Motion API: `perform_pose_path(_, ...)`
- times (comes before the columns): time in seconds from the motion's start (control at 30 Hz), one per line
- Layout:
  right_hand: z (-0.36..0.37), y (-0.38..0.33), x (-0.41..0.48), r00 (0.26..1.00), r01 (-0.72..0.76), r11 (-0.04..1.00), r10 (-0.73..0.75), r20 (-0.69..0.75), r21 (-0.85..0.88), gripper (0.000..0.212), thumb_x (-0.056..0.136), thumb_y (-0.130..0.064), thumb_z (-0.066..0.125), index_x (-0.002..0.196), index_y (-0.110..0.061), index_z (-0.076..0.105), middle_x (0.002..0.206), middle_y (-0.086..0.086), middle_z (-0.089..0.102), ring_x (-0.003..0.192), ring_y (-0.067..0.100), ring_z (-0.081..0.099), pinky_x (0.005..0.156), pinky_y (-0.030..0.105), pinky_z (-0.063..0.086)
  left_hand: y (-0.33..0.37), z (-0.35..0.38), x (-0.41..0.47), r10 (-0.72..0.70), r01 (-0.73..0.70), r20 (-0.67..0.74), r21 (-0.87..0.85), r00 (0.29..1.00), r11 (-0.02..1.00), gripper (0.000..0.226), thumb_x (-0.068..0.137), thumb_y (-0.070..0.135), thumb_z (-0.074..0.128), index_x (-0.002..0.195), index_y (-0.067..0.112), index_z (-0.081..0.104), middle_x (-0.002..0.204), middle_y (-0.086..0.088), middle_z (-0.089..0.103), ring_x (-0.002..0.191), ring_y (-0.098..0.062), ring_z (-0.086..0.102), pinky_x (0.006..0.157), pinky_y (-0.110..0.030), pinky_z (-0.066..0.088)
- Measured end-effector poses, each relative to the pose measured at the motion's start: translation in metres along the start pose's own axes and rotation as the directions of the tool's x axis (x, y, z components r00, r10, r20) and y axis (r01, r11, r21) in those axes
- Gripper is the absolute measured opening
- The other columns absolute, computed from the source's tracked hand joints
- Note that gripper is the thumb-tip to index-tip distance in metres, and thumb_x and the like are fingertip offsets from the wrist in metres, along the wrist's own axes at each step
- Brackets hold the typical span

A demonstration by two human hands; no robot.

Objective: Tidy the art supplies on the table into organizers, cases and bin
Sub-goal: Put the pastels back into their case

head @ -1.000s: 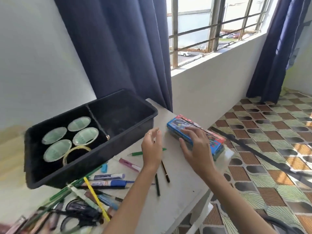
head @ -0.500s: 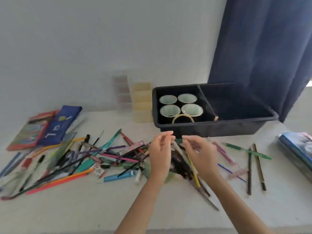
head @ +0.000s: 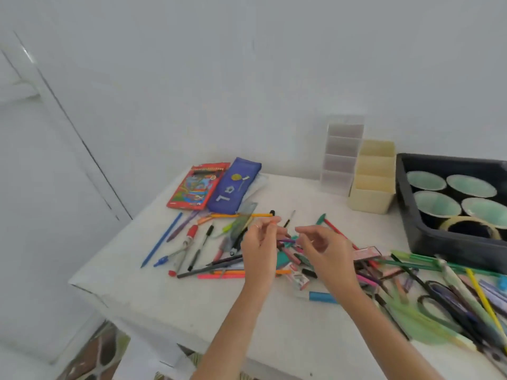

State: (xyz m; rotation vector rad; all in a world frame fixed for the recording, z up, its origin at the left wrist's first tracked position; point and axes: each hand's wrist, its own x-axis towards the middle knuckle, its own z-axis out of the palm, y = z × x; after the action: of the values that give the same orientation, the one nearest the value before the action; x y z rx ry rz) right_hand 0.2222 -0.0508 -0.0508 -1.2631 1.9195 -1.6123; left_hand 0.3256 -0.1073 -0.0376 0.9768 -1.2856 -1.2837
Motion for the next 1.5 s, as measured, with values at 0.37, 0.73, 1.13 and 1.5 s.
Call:
perform_pose_path(0.37, 0.111, -0.015, 0.043, 0.994, -0.099, 0.995, 0.099, -0.052, 0.002, 0.019, 0.085, -0.007, 0.063, 0.083, -0.025, 0.071, 0.066, -0.006, 0.067, 0.062, 0.009, 0.061, 0.063, 0.019, 0.05, -0.004, -0.089, 0.088, 0.01, -0.011, 0.011, 0.099, 1.0, 0.995, 0.02, 0.092, 0.005, 0.05, 0.089, 0.016, 0.066, 0.076, -0.003, 0.07, 0.074, -0.01, 0.066, 0.069, -0.015, 0.049)
perform_pose_path(0.73, 0.135, 0.006, 0.121, 0.97, -0.241, 0.97, 0.242, -0.033, 0.017, 0.017, 0.085, -0.008, 0.061, 0.083, -0.022, 0.072, 0.075, -0.003, 0.07, 0.073, 0.018, 0.067, 0.078, 0.039, 0.056, -0.016, -0.085, 0.162, -0.007, 0.009, -0.019, 0.115, 1.0, 0.993, 0.017, 0.091, 0.007, 0.052, 0.089, 0.016, 0.066, 0.09, -0.004, 0.071, 0.085, -0.015, 0.067, 0.079, -0.025, 0.051)
perform_pose_path(1.13, 0.166, 0.051, 0.2, 0.783, -0.586, 0.735, 0.622, 0.004, 0.342, 0.043, 0.087, -0.011, 0.063, 0.127, -0.005, 0.047, 0.092, 0.015, 0.066, 0.082, 0.026, 0.067, 0.083, 0.037, 0.055, -0.044, -0.061, 0.223, -0.022, 0.005, 0.049, 0.318, 0.999, 0.948, 0.021, 0.091, 0.008, 0.052, 0.103, 0.021, 0.063, 0.101, 0.007, 0.065, 0.096, -0.012, 0.061, 0.08, -0.038, 0.054)
perform_pose_path(1.5, 0.162, 0.036, 0.208, 0.828, -0.458, 0.676, 0.561, 0.0, 0.578, 0.032, 0.084, -0.004, 0.066, 0.114, -0.009, 0.055, 0.088, 0.016, 0.07, 0.073, 0.02, 0.066, 0.064, 0.027, 0.057, -0.056, -0.049, 0.231, 0.035, -0.059, 0.081, 0.316, 0.996, 0.947, 0.024, 0.091, 0.0, 0.05, 0.104, 0.016, 0.063, 0.103, 0.011, 0.064, 0.098, 0.0, 0.057, 0.072, -0.004, 0.041)
